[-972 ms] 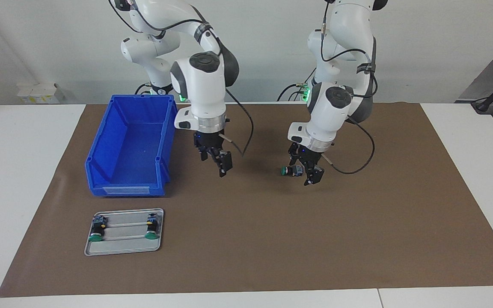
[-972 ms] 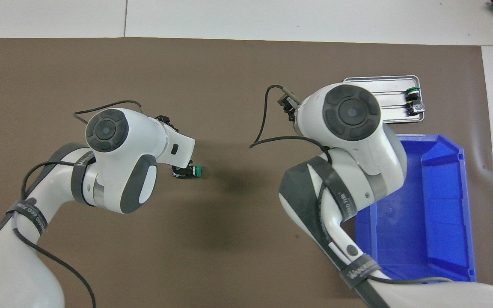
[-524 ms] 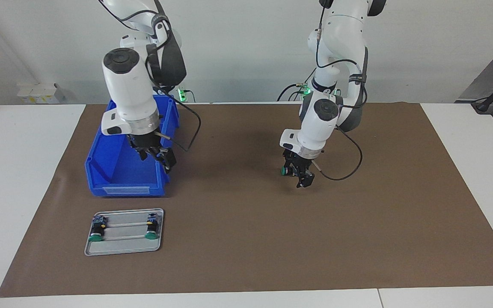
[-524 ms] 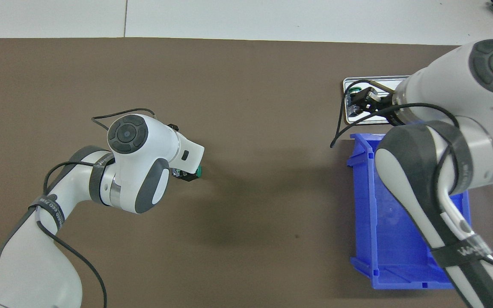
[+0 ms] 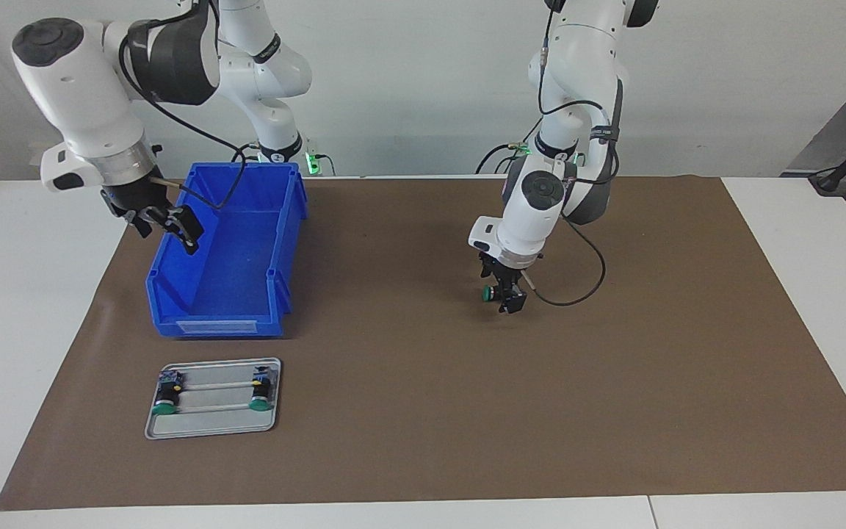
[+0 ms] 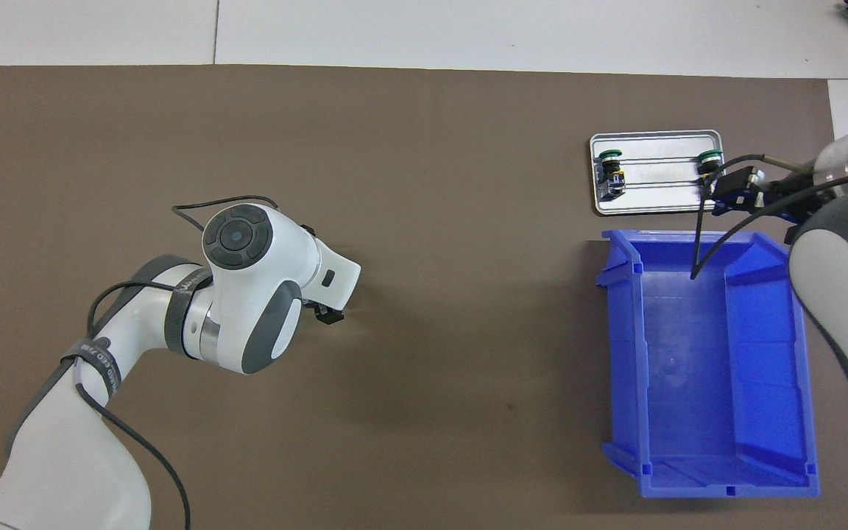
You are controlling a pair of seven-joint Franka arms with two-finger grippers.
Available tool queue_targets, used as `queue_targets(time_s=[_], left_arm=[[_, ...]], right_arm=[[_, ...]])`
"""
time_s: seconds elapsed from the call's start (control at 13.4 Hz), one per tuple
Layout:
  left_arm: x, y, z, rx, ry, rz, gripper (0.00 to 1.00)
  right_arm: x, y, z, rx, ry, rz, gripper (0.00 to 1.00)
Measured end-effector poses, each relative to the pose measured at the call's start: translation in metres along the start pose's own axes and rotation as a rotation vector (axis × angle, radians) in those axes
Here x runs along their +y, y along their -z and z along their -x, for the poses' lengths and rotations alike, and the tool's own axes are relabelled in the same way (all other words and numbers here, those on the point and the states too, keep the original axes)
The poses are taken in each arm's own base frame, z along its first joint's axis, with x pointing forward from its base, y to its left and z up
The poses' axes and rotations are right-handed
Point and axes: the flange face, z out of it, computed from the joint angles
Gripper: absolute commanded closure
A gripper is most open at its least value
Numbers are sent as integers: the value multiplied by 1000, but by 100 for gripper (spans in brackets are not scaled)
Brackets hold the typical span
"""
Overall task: Place and press button with both arms
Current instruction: 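Withdraw the right gripper to rest while the left gripper holds the part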
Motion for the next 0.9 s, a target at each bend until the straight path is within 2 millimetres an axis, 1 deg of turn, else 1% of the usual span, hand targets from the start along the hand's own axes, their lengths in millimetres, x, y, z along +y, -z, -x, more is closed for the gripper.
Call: queue_targets(time_s=[0.22, 0.37, 0.45, 0.52, 0.67, 0.75, 0.9], left_arm=[[2, -2, 2, -16, -26, 20, 0], [3, -3, 3, -22, -30, 27, 1], [5, -6, 5, -27, -36, 33, 1], [8, -10, 8, -33, -44, 39, 1], [10, -16, 12, -27, -52, 28, 3], [10, -18, 13, -16, -52, 11, 6], [12, -24, 15, -6, -54, -5, 14]], right_arm=[[-3, 42, 23, -13, 122, 0, 0], [1, 62, 33, -22, 148, 1, 0], [1, 67, 35, -21, 153, 0, 0], [0, 68, 36, -21, 157, 0, 0], [-5, 61, 37, -33, 166, 3, 0], [-10, 56, 39, -37, 176, 5, 0], [-20, 52, 42, -36, 199, 14, 0]])
